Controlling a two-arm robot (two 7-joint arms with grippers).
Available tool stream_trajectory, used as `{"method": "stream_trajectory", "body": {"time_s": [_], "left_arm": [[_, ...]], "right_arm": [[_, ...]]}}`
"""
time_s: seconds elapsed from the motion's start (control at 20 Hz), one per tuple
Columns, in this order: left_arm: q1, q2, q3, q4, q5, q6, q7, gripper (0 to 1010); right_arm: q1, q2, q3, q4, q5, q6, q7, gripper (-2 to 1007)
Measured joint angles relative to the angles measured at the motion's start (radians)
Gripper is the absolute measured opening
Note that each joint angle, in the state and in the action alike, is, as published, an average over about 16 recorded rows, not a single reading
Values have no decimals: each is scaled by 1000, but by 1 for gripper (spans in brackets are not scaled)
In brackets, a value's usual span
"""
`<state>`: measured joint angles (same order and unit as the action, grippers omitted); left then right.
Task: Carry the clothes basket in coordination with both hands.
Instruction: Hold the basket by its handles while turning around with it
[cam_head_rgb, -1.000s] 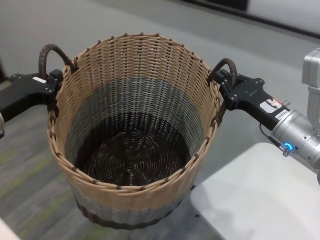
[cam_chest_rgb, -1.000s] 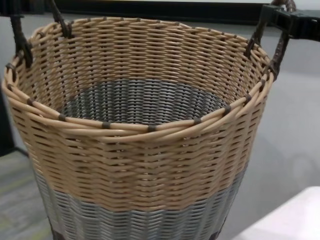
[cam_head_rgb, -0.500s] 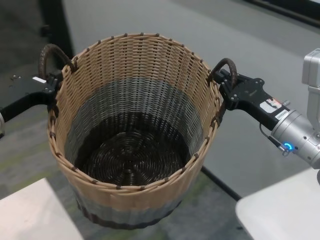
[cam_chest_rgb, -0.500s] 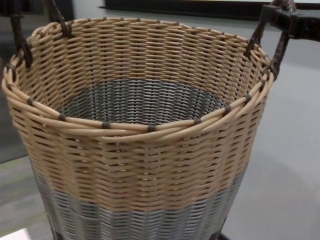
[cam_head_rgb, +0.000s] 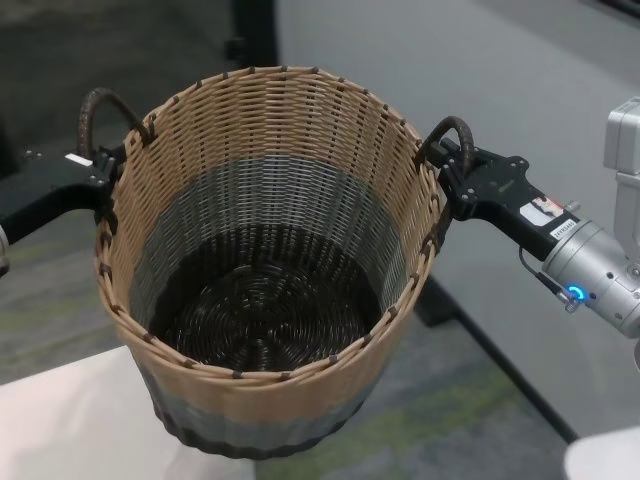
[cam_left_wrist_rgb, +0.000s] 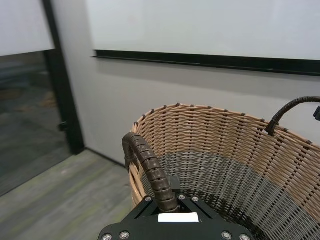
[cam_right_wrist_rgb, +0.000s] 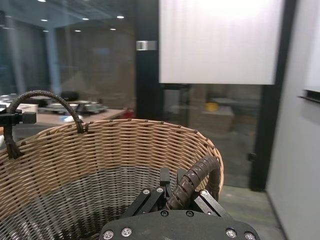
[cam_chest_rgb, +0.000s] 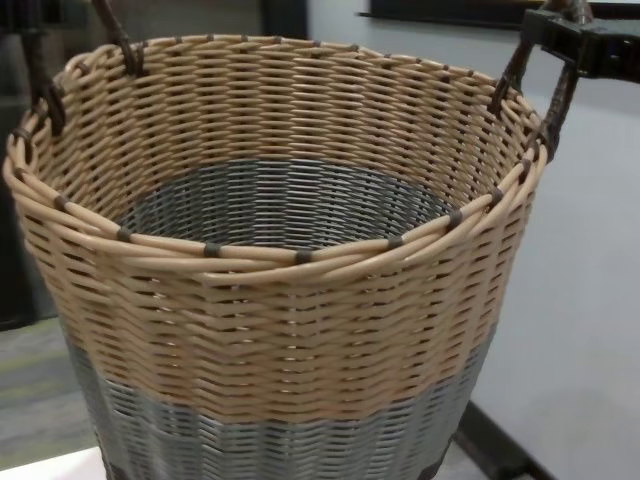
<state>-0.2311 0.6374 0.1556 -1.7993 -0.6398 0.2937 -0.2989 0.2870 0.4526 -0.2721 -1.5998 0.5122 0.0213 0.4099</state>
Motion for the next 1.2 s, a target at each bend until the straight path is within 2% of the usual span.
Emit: {"method": "stream_trajectory", "body": {"time_s": [1.2], "left_arm": [[0,0,0,0,0,0,0,0]], "right_arm": [[0,0,0,0,0,0,0,93]]}}
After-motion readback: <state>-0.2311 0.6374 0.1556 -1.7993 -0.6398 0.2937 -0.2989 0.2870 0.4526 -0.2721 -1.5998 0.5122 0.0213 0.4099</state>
